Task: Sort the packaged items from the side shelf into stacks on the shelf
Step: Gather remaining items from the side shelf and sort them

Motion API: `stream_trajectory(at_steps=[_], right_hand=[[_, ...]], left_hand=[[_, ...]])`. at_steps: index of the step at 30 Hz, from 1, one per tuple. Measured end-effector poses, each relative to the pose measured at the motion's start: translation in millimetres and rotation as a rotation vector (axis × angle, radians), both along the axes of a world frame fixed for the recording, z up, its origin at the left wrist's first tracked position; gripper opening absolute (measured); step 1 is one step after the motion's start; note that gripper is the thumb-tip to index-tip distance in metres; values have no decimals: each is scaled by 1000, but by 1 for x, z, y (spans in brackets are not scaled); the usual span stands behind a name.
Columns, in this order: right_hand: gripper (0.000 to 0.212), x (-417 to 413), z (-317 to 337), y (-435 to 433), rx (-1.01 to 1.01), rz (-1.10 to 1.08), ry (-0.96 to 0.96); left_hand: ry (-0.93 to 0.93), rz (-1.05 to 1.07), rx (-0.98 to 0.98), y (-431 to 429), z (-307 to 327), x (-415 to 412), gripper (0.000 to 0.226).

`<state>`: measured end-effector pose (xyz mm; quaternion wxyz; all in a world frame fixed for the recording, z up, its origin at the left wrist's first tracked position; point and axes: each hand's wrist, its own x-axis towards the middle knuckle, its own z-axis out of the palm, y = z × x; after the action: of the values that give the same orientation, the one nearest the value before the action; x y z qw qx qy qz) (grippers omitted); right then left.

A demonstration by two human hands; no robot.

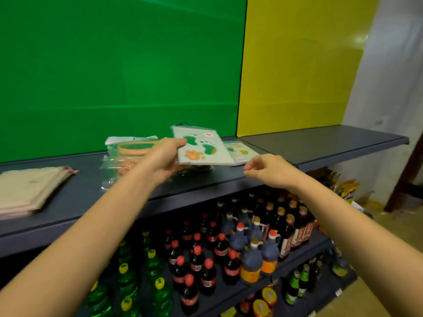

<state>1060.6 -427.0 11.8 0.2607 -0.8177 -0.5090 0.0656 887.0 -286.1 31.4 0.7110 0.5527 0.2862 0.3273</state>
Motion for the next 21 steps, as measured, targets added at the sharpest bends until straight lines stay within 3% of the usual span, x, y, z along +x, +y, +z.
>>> stream_trajectory(at_steps=[6,14,17,21], right_hand=[[5,84,-5,0,66,-59,70],[4,170,8,32,-76,-103,-74],[10,191,12,49,19,-81,69],[9,201,6,79,69,11,237]], left_hand=[[33,-52,-31,9,-18,97,19],[138,71,167,46,-30,177,17],[221,140,304,56,-40,193,24],[254,203,269,64,-47,204,17]])
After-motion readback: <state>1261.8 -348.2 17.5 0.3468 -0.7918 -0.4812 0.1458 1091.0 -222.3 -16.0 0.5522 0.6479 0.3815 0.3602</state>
